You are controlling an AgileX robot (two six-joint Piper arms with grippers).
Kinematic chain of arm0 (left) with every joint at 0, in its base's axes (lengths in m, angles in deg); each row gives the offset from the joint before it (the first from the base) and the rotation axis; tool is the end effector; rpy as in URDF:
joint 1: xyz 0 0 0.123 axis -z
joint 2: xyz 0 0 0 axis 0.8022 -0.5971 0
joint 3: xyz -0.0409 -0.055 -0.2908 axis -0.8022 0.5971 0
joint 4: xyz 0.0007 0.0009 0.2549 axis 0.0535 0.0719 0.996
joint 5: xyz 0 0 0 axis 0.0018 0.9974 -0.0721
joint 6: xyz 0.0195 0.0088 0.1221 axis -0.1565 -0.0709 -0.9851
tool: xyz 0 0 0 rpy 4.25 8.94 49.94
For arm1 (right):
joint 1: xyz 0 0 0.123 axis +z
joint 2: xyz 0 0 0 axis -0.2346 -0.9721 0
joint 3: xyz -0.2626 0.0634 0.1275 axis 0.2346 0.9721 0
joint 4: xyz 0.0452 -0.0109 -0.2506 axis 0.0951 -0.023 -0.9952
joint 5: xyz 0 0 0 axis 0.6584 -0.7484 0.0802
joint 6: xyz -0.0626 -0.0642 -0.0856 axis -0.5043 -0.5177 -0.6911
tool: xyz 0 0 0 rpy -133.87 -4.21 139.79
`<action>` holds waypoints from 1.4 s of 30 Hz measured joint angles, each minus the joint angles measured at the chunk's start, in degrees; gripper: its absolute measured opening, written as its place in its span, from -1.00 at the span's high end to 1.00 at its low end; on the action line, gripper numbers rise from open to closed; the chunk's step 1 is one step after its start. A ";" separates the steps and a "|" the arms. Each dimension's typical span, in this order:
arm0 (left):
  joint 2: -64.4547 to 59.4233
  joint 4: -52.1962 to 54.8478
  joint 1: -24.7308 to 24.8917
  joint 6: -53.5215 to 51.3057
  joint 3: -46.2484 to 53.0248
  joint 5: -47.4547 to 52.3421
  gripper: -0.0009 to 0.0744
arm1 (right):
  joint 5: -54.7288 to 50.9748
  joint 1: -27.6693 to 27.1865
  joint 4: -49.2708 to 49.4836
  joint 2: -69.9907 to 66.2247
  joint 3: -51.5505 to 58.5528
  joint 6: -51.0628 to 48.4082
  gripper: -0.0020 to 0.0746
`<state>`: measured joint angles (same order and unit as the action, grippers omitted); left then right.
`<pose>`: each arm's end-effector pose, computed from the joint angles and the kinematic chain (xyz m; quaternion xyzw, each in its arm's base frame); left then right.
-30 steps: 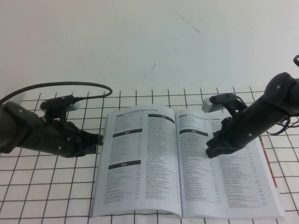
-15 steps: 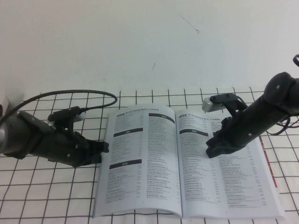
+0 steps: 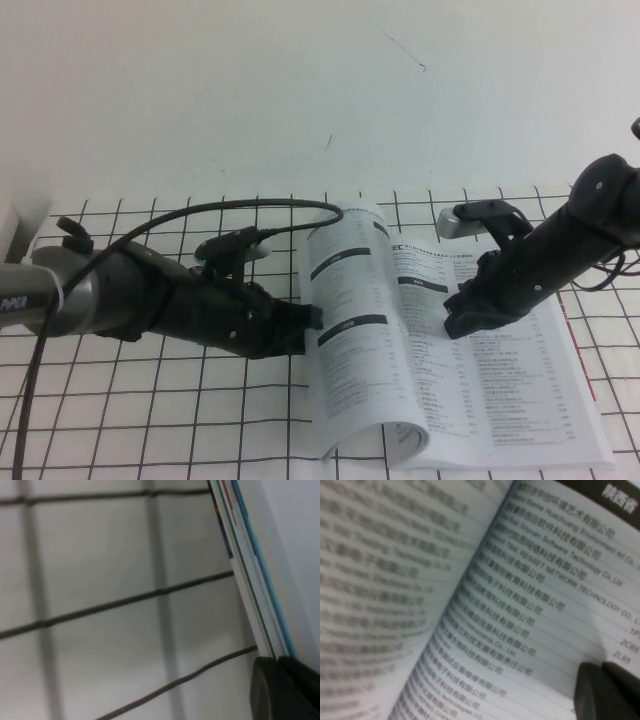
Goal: Close book
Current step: 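Close the open booklet and leave it lying on the table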
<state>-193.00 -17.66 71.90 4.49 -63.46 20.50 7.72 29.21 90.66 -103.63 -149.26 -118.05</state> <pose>0.3572 -0.1752 0.1371 0.0258 0.9301 -0.3007 0.2093 0.4007 0.1621 0.1033 -0.2583 0.9369 0.1995 0.1254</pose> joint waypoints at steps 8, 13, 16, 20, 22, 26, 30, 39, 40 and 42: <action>2.64 -17.89 0.49 -13.85 -3.07 11.54 0.99 | 0.43 -0.65 2.74 -0.10 0.12 0.22 0.95; 3.09 -25.93 0.38 -23.02 -3.52 21.80 0.99 | 0.67 -0.64 0.04 0.81 0.47 2.19 0.95; 3.02 -26.11 0.57 -24.59 -3.52 25.31 0.99 | 1.03 -0.40 -8.18 2.36 0.58 7.09 0.95; 2.91 -25.69 0.70 -27.04 -3.52 29.19 0.99 | 0.13 -0.30 -22.66 6.52 1.49 16.96 0.95; 3.03 -25.61 0.92 -28.24 -3.52 30.86 0.99 | 0.13 -0.30 -28.71 9.97 1.51 21.73 0.95; 4.90 -25.56 0.92 -30.24 -3.52 30.50 0.99 | -0.13 -0.30 -41.06 17.81 1.51 30.18 0.95; 9.82 -25.47 0.92 -30.53 -3.52 24.04 0.99 | -2.39 -0.30 -47.58 25.89 1.51 33.26 0.95; 27.21 2.20 1.24 -13.66 -3.52 1.79 0.99 | -0.88 -0.30 -45.91 47.11 7.72 32.89 0.95; 29.09 7.02 1.27 -10.19 -3.52 1.15 0.99 | -0.38 -0.30 -45.79 49.35 9.61 32.17 0.95; 32.32 15.50 1.27 -4.16 -3.52 1.14 0.99 | 1.10 -0.30 -45.77 55.58 14.01 30.59 0.95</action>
<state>-160.68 -2.16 73.18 0.33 -66.98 21.64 8.82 28.91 44.90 -48.05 -135.25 -87.46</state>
